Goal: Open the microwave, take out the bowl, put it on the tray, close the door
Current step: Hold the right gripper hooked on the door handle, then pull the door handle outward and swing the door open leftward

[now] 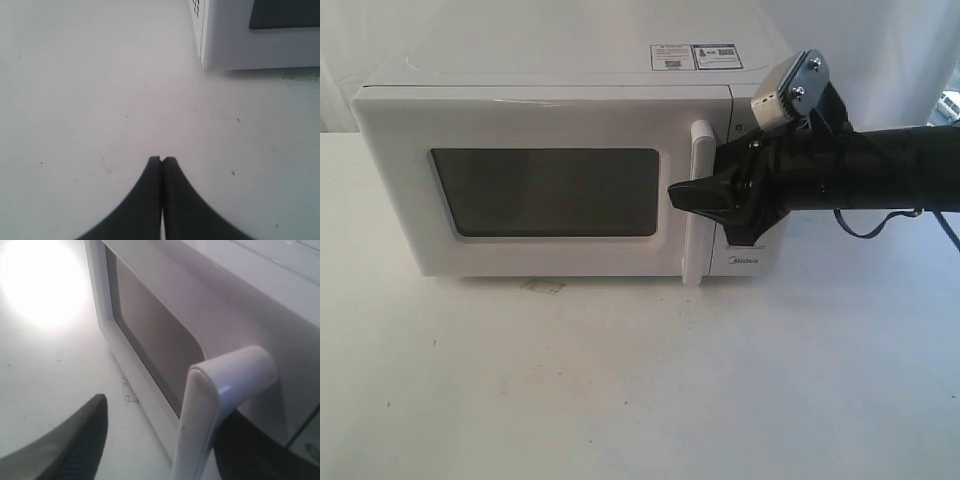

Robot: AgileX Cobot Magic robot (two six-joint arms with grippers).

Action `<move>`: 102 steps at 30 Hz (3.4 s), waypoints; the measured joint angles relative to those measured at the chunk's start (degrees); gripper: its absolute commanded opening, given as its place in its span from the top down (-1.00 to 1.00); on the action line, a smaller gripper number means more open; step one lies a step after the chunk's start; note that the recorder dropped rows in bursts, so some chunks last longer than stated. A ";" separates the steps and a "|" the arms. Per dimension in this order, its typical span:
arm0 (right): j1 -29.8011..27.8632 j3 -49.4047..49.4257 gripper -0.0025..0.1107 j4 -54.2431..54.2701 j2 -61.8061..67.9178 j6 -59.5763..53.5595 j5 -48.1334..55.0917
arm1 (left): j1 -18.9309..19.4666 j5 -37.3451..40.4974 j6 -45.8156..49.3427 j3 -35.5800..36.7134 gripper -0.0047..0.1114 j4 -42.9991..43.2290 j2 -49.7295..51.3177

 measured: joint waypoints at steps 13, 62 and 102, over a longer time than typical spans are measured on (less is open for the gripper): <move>0.00 -0.13 0.96 0.00 0.10 0.21 -0.07 | 0.00 0.00 0.00 0.00 0.92 0.00 0.00; 0.27 -0.67 0.96 -2.12 0.10 1.24 -0.93 | 0.00 0.00 0.00 0.00 0.92 0.00 0.00; -0.15 -2.91 -0.06 -40.64 -6.32 36.25 5.45 | 0.00 0.00 0.00 0.00 0.92 0.00 0.00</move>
